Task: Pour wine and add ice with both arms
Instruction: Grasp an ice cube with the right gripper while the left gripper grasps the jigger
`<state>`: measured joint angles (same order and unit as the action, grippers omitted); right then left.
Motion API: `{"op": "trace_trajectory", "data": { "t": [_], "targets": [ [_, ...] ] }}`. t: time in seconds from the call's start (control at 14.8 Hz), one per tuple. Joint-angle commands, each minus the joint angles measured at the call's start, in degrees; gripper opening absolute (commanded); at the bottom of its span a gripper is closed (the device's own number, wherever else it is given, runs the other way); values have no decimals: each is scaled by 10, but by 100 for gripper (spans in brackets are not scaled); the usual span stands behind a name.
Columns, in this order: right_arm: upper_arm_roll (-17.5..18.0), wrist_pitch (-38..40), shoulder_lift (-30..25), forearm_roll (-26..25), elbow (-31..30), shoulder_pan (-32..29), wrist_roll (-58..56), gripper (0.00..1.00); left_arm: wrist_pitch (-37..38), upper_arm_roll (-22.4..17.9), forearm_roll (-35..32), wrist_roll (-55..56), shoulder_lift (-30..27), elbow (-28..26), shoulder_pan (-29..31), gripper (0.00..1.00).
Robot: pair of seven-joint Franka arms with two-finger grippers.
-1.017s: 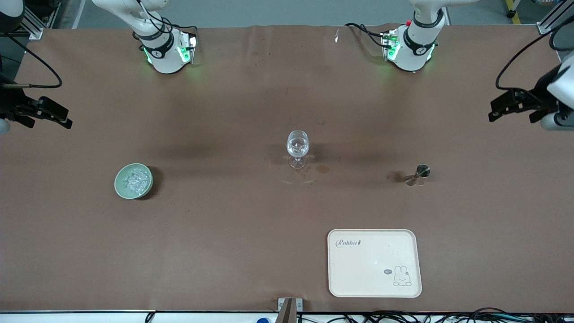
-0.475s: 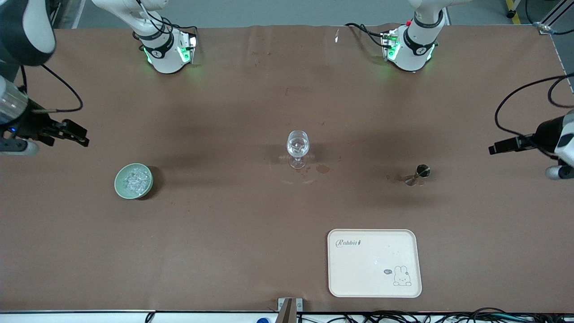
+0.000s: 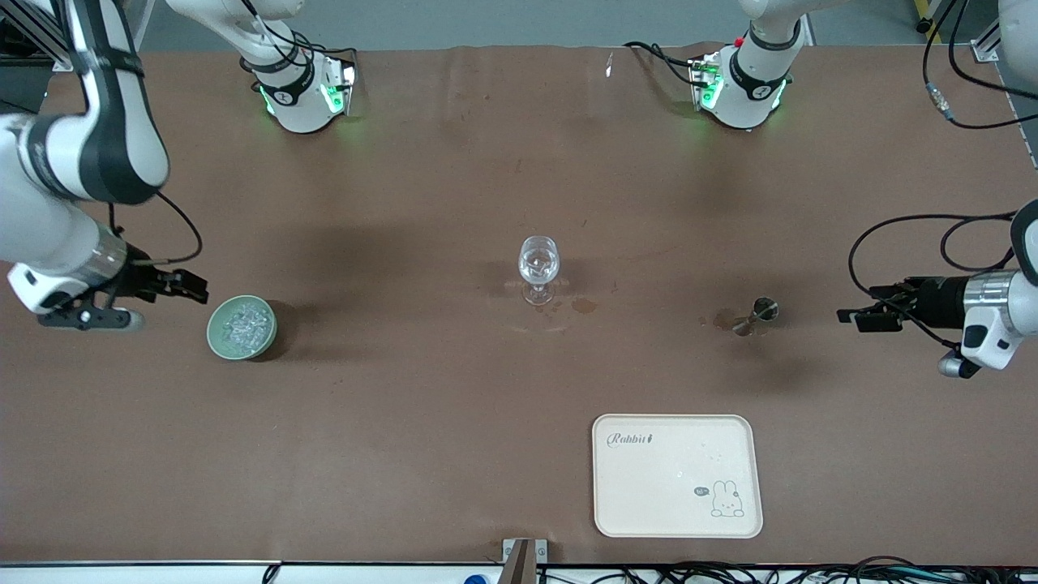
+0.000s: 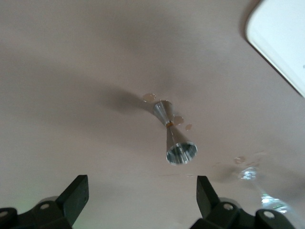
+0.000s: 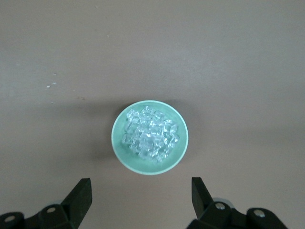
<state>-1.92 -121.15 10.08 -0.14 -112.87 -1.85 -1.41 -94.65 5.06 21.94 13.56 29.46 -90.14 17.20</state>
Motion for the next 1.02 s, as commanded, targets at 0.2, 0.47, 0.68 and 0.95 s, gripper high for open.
{"op": "trace_trajectory", "data": {
  "t": [0.2,0.47,0.68,0.95],
  "targets": [
    [3,-137,52,-8,-86,-5,11,84,3,4,78,57,103,14,45,95],
    [3,-189,71,-8,-117,-1,11,75,4,5,132,124,136,8,45,92],
    [3,-218,94,-8,-115,0,11,66,9,5,174,146,162,7,44,89],
    [3,-232,111,-8,-114,-1,11,64,10,8,218,199,179,5,38,83]
  ]
}}
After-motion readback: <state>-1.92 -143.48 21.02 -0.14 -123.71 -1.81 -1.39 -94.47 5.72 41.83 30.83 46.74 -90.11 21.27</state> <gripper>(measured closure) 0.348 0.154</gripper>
